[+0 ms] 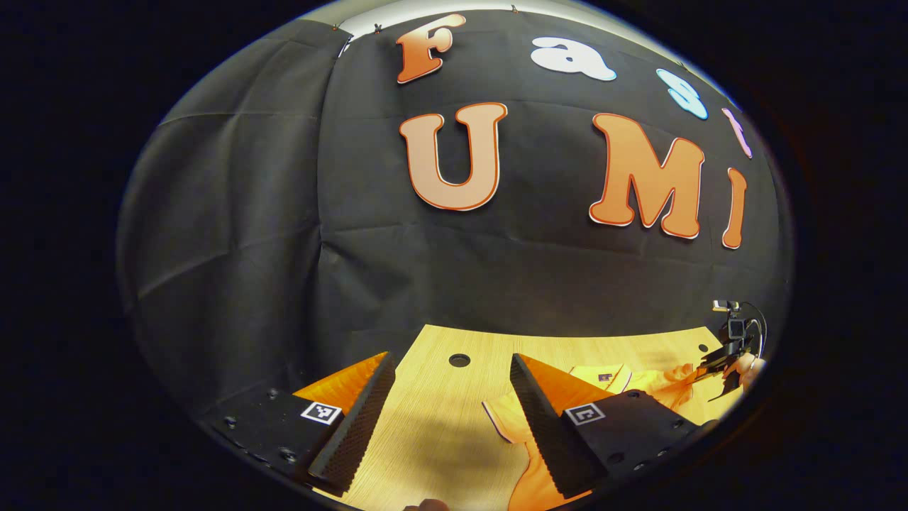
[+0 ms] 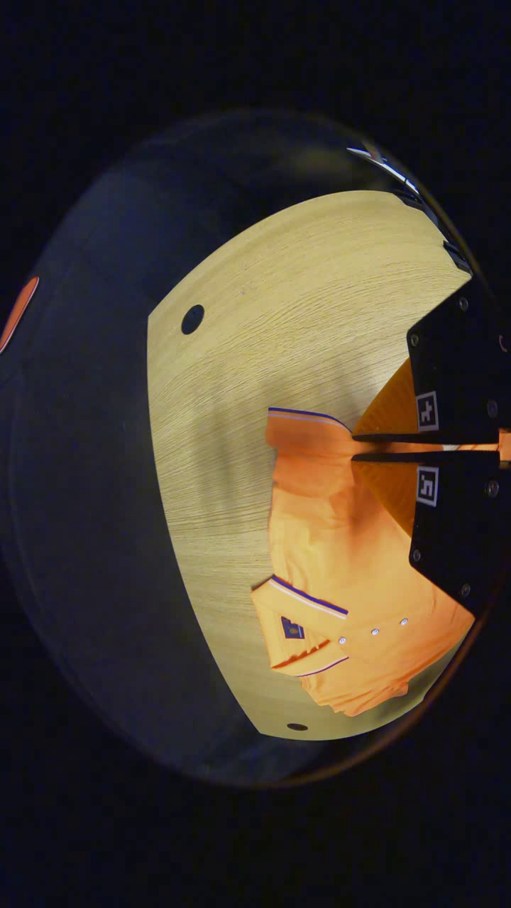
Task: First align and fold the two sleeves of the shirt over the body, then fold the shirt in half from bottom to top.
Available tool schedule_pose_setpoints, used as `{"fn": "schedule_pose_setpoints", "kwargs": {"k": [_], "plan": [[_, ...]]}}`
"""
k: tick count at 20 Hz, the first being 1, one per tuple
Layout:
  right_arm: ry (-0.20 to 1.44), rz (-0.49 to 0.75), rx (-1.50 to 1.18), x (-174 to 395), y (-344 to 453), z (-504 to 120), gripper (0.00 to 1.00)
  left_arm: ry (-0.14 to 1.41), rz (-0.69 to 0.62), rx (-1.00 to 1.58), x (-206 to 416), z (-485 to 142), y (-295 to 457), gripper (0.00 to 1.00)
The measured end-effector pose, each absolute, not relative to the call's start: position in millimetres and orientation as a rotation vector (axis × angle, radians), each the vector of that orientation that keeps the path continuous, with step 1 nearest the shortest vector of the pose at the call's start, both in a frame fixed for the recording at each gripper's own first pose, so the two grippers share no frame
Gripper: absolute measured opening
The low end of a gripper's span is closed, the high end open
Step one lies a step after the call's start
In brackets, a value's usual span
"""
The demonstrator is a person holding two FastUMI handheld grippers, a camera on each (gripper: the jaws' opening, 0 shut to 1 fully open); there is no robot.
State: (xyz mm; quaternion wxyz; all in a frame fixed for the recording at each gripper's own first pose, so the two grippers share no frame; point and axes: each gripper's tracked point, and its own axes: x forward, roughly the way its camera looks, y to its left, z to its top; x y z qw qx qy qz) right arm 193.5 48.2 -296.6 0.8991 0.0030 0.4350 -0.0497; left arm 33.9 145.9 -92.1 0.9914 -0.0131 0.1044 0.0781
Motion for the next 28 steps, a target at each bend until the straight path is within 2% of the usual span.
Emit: {"fn": "schedule_pose_setpoints", "kwargs": {"k": [7, 13, 17, 21, 22, 23, 24, 25, 26, 28], "plan": [[0.813, -0.014, -0.093, 176.7, 111.1, -261.1, 0.04, 0.195, 0.145, -0.038, 7.0, -91.4, 170.6, 0.98], [0.790, 0.090, -0.174, 165.6, 175.0, -261.0, 0.04, 0.189, 0.164, -0.051, -14.3, -93.1, 204.4, 0.98], [0.794, 0.165, -0.111, 162.0, 218.4, -268.5, 0.04, 0.201, 0.172, -0.050, -25.8, -99.0, 218.3, 0.98], [0.801, 0.251, -0.016, 151.4, 252.5, -262.5, 0.32, 0.201, 0.179, -0.053, -29.0, -102.1, 227.0, 0.98], [0.791, 0.256, -0.008, 150.5, 254.9, -260.2, 0.48, 0.203, 0.181, -0.057, -28.9, -102.9, 227.4, 0.98], [0.777, 0.252, -0.007, 151.3, 255.6, -258.1, 0.51, 0.206, 0.180, -0.063, -28.7, -105.5, 227.2, 0.98], [0.765, 0.252, -0.007, 149.9, 254.7, -255.4, 0.76, 0.209, 0.176, -0.069, -27.6, -105.7, 225.9, 0.98], [0.756, 0.246, -0.008, 148.7, 252.3, -252.9, 0.85, 0.213, 0.173, -0.074, -26.2, -107.5, 222.8, 0.98], [0.747, 0.237, -0.008, 148.0, 249.5, -252.3, 0.94, 0.216, 0.169, -0.077, -24.6, -108.9, 221.1, 0.98], [0.702, 0.222, -0.015, 146.3, 239.6, -242.0, 0.98, 0.221, 0.158, -0.086, -19.3, -108.9, 213.2, 0.98]]}}
